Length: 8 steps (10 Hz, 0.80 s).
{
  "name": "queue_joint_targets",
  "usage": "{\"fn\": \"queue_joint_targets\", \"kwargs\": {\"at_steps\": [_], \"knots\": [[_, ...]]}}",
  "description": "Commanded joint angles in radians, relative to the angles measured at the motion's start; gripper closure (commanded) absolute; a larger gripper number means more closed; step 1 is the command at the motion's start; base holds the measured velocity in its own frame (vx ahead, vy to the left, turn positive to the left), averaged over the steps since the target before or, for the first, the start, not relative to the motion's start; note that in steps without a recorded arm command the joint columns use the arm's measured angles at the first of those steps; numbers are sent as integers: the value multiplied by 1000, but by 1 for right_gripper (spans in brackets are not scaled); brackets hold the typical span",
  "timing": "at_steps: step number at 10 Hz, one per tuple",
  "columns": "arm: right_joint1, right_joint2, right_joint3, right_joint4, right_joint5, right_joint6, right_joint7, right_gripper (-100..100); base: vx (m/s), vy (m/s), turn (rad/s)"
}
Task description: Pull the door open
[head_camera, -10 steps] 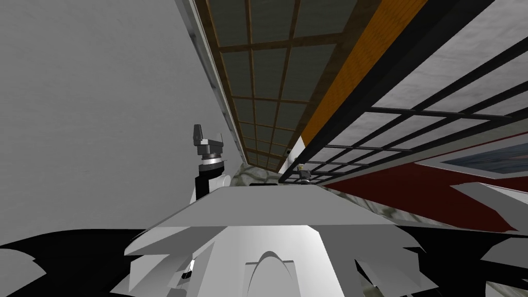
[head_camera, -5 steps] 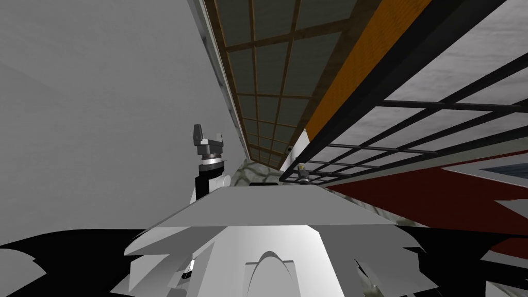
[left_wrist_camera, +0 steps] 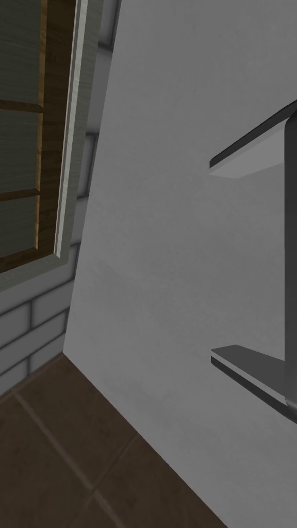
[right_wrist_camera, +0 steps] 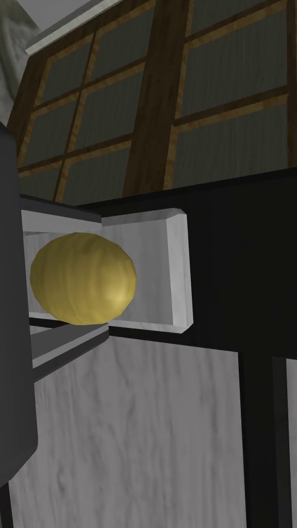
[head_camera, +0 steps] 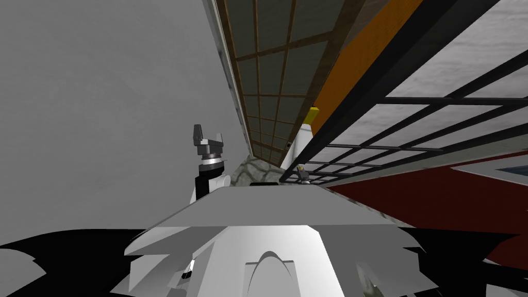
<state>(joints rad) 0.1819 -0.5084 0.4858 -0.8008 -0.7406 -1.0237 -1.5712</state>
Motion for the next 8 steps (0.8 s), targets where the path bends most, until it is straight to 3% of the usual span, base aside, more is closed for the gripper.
{"fn": "queue_joint_targets", "kwargs": {"at_steps": [1, 3, 4, 5, 8], "knots": [[0, -25, 24, -2, 13, -29, -33, 100, -194, -74, 186], [6, -43, 53, -11, 27, -50, -58, 100, -192, -67, 134], [6, -35, 45, -13, 22, -34, -46, 100, -71, -31, 39], [16, -47, 69, -3, 28, -64, -66, 100, -159, -43, 199], [27, -65, 93, 7, 34, -101, -87, 100, -209, -54, 145]]}}
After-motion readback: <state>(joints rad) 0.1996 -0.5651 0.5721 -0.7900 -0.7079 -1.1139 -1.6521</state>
